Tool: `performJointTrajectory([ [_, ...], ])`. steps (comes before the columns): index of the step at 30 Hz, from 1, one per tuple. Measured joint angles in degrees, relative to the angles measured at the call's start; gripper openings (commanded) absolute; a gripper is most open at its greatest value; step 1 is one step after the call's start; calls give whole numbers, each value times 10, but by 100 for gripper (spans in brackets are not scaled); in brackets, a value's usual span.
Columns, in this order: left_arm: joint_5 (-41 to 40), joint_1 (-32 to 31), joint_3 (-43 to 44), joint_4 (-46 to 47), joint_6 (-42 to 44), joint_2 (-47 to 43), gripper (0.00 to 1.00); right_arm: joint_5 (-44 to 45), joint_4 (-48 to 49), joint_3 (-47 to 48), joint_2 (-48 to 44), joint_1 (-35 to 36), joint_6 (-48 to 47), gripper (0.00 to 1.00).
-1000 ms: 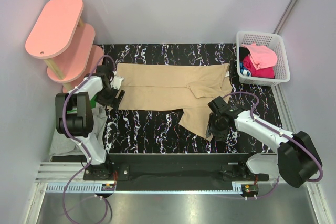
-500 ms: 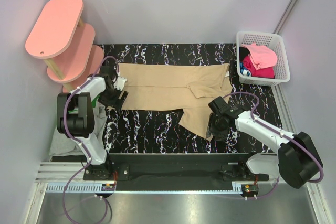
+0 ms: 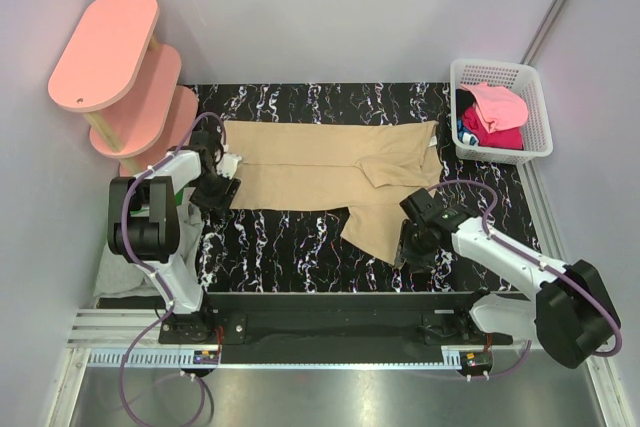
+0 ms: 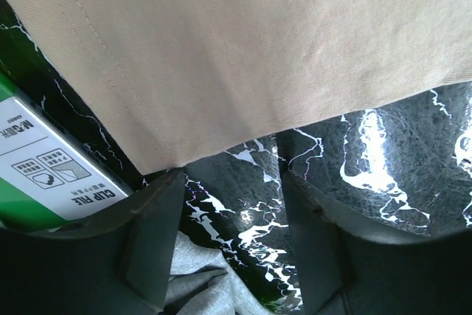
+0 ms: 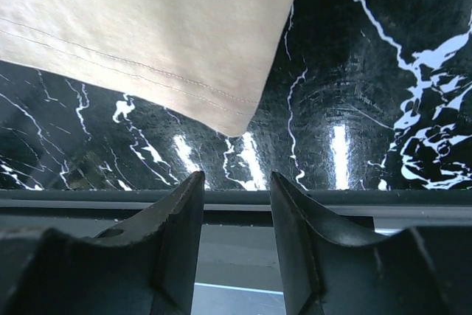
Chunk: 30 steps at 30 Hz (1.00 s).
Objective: Fold and stack the t-shirts
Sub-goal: Fold the tshirt
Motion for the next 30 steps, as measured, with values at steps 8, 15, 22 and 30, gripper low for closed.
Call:
performJointTrajectory([
  [8, 1, 0, 0, 2, 0, 0, 49, -6, 1, -8, 5, 0, 1, 50],
  [15, 3, 0, 0, 2, 1, 0, 29, 15, 17, 19, 95, 0, -10, 48],
  [22, 3, 0, -1, 3, 2, 0, 26, 21, 40, 45, 127, 0, -22, 19],
  [30, 4, 1, -1, 4, 1, 0, 14, 20, 42, 48, 121, 0, -22, 0],
])
